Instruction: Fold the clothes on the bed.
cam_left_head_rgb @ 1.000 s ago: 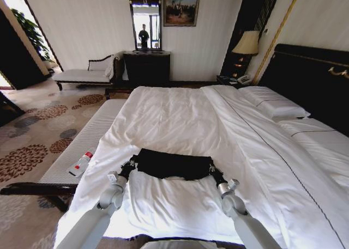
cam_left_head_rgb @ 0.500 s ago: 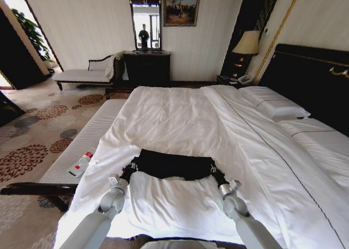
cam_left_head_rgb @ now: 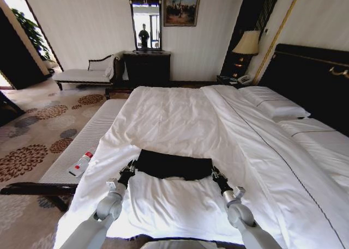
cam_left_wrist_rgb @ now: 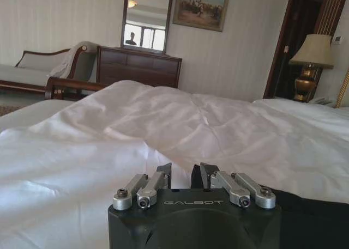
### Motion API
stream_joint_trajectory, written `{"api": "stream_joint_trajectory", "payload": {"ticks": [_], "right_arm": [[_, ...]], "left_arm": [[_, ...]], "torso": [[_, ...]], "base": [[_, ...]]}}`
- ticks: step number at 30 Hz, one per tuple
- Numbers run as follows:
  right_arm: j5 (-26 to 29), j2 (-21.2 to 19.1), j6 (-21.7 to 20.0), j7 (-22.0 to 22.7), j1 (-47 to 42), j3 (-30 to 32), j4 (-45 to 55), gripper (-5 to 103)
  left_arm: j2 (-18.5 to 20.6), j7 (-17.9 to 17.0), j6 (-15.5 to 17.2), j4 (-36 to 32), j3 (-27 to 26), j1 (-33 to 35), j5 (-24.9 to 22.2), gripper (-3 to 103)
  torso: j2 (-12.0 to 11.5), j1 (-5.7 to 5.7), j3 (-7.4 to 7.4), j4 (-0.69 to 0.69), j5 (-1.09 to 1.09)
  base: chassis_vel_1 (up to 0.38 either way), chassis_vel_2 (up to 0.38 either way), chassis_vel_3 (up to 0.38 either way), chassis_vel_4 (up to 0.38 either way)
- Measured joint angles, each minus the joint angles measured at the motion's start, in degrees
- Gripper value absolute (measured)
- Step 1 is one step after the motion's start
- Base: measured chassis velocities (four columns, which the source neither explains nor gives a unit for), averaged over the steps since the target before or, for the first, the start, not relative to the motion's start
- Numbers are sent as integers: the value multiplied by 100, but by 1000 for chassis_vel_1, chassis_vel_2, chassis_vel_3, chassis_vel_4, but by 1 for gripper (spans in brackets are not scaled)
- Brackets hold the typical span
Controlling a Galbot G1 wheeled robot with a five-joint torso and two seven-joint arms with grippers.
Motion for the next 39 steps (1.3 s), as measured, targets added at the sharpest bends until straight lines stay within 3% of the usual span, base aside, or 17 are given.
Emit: {"api": "stream_joint_trajectory", "payload": {"ticks": [2, 4, 5, 7, 9, 10, 12, 14, 15, 18, 20, 23, 25, 27, 28, 32, 39], "right_arm": [[32, -50, 0, 10, -47, 82, 24, 39], [22, -259, -9, 80, -58, 254, 119, 50], [22, -259, -9, 80, -58, 254, 119, 50], [-117, -482, -64, 140, 100, 262, 204, 56], [-509, -778, -118, 191, 538, 57, 184, 66], [-509, -778, -118, 191, 538, 57, 184, 66], [-899, -995, -157, 192, 962, -202, 21, 78], [-1575, -1216, -101, 138, 1479, -589, -417, 83], [-1575, -1216, -101, 138, 1479, -589, -417, 83], [-2794, -1403, 137, -24, 2040, -1184, -1078, 97], [-3036, -1422, 203, -66, 2127, -1277, -1167, 99], [-4369, -1532, 687, -401, 2592, -1751, -1603, 100], [-4574, -1555, 772, -458, 2656, -1814, -1651, 100], [-5474, -1636, 1091, -645, 2844, -2017, -1796, 100], [-5474, -1636, 1091, -645, 2844, -2017, -1796, 100], [-6704, -1656, 1708, -839, 2935, -2094, -1988, 100], [-7326, -1830, 2097, -990, 2616, -2013, -1590, 100]], "left_arm": [[45, 19, 0, -89, -113, 63, -13, 33], [159, 33, 49, -200, -303, 59, -142, 44], [159, 33, 49, -200, -303, 59, -142, 44], [227, -32, 120, -180, -230, -217, -193, 55], [219, -179, 331, -12, 110, -842, -224, 61], [219, -179, 331, -12, 110, -842, -224, 61], [200, -259, 545, 254, 498, -1352, -283, 72], [265, -232, 703, 790, 1071, -1914, -252, 82], [265, -232, 703, 790, 1071, -1914, -252, 82], [403, -139, 901, 1363, 1887, -2651, -316, 93], [407, -131, 939, 1417, 2001, -2766, -340, 98], [411, -97, 1112, 1715, 2794, -3506, -527, 100], [422, -79, 1134, 1758, 2937, -3616, -543, 100], [558, -5, 1266, 1873, 3403, -3909, -566, 100], [558, -5, 1266, 1873, 3403, -3909, -566, 100], [862, 163, 1300, 1818, 3683, -3909, -419, 100], [1429, 314, 1211, 1262, 3587, -3411, -287, 100]], "torso": [[0, 0, 0, 0, 0], [0, 0, 0, -2, -2], [0, 0, 0, -2, -2], [0, -1, 0, 2, 0], [0, 0, 1, -5, -4], [0, 0, 1, -5, -4], [0, 2, 1, -1, 0], [-1, 3, 3, -2, -5], [-1, 3, 3, -2, -5], [-1, 3, 3, 0, -2], [0, 3, 3, 0, -2], [-1, 2, 2, -2, -1], [-1, 2, 2, -3, -3], [-1, 3, 2, -3, -2], [-1, 3, 2, -3, -2], [0, 1, 1, 1, -2], [1, 0, 0, -1, -3]], "base": [[0, 0, 0, 0], [0, 0, 0, 0], [0, 0, 0, 0], [0, 0, 0, 0], [0, 0, 0, 0], [0, 0, 0, 0], [0, 0, 0, 0], [0, 0, 0, 0], [0, 0, 0, 0], [0, 0, 0, 0], [0, 0, 0, 0], [0, 0, 0, 0], [0, 0, 0, 0], [0, 0, 0, 0], [0, 0, 0, 0], [0, 0, 0, 0], [0, 0, 0, 0]]}}
